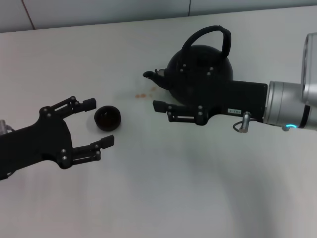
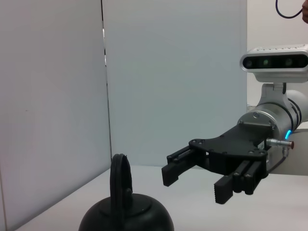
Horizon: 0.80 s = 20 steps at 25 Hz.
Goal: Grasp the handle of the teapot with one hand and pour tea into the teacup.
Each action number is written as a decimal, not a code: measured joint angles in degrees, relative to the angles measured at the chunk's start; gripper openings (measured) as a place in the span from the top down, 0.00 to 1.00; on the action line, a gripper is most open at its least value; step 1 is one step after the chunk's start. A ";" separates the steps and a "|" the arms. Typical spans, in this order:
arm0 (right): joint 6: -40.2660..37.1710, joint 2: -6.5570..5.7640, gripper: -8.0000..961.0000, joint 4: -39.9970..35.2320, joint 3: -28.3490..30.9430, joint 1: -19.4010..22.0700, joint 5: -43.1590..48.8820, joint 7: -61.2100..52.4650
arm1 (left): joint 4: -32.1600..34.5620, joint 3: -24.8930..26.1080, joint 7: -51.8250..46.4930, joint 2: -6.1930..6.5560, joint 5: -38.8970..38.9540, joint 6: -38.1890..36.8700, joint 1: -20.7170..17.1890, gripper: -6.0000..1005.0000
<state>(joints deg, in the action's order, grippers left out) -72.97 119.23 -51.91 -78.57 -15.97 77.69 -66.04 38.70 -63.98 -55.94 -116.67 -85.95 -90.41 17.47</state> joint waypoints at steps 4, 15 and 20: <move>0.09 0.03 0.23 0.21 -0.31 -0.02 0.01 0.42 | 0.00 0.00 0.00 -0.31 -0.01 -0.03 0.12 0.14; 0.50 0.04 0.23 0.58 -0.85 0.20 1.32 0.84 | -0.03 0.00 0.01 -0.48 -0.16 0.26 0.35 0.14; 0.53 0.04 0.23 0.58 -0.88 0.24 1.33 0.87 | 0.02 0.00 0.02 -0.55 -0.18 0.32 0.17 0.14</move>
<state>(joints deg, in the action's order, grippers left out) -72.44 119.27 -51.32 -79.45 -15.73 79.02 -65.17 38.73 -63.98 -55.91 -117.23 -86.14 -90.10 17.64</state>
